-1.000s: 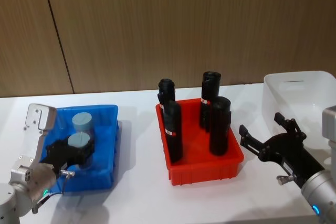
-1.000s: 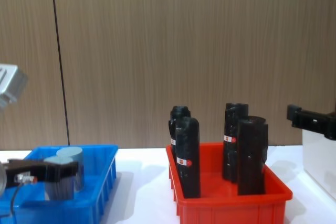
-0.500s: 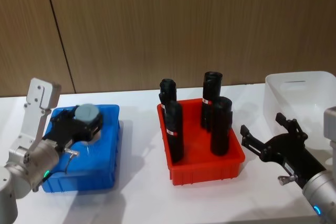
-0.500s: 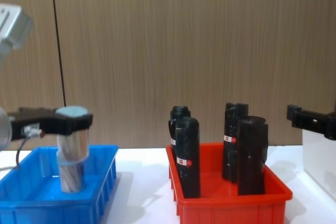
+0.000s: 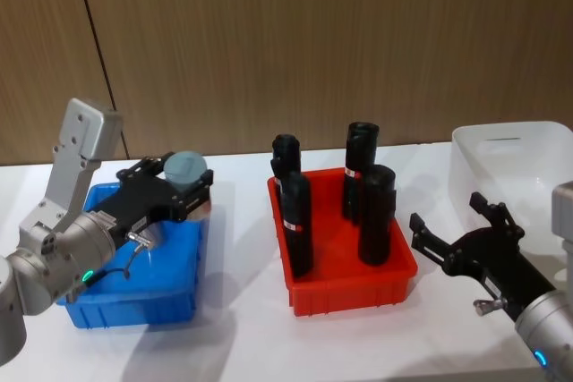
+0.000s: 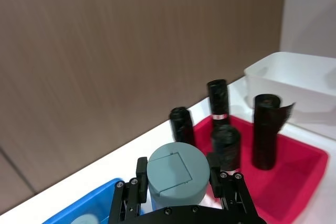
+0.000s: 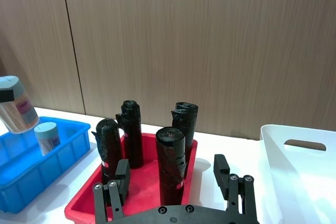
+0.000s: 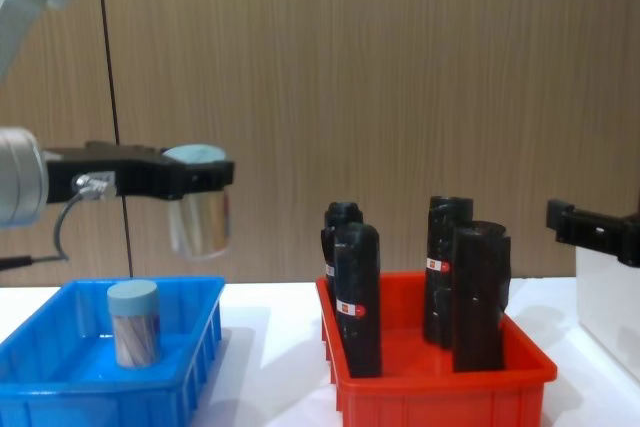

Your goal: Pick the cotton swabs from the blue box and place them into the white box.

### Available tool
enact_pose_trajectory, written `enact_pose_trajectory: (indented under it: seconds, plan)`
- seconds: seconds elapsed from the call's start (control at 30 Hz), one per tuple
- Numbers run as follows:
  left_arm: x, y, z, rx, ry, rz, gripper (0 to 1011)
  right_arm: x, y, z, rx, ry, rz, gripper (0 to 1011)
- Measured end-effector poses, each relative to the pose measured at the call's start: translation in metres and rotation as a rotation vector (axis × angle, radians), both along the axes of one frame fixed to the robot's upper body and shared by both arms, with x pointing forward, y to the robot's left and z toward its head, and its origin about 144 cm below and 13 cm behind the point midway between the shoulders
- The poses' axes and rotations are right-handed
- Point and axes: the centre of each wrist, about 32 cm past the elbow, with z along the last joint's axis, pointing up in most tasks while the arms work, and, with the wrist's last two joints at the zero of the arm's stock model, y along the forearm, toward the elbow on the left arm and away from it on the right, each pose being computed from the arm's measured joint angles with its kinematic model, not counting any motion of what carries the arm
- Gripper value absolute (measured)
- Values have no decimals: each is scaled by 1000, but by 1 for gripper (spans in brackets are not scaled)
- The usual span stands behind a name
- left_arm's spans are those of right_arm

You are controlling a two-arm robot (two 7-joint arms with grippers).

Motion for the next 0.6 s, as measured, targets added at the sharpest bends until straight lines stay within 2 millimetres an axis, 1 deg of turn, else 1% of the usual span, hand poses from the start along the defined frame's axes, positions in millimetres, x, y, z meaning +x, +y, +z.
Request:
enact_pose_trajectory:
  seconds: [0.3,0.4,0.6]
  plan:
    - [5,-4,18,-16,39,-124,671,0,0,0,0,0,0,1001]
    - [9,-7,25,-27,63,-173,671,0,0,0,0,0,0,1001]
    - [20,-11,32,-45,123,-252,671,0,0,0,0,0,0,1001]
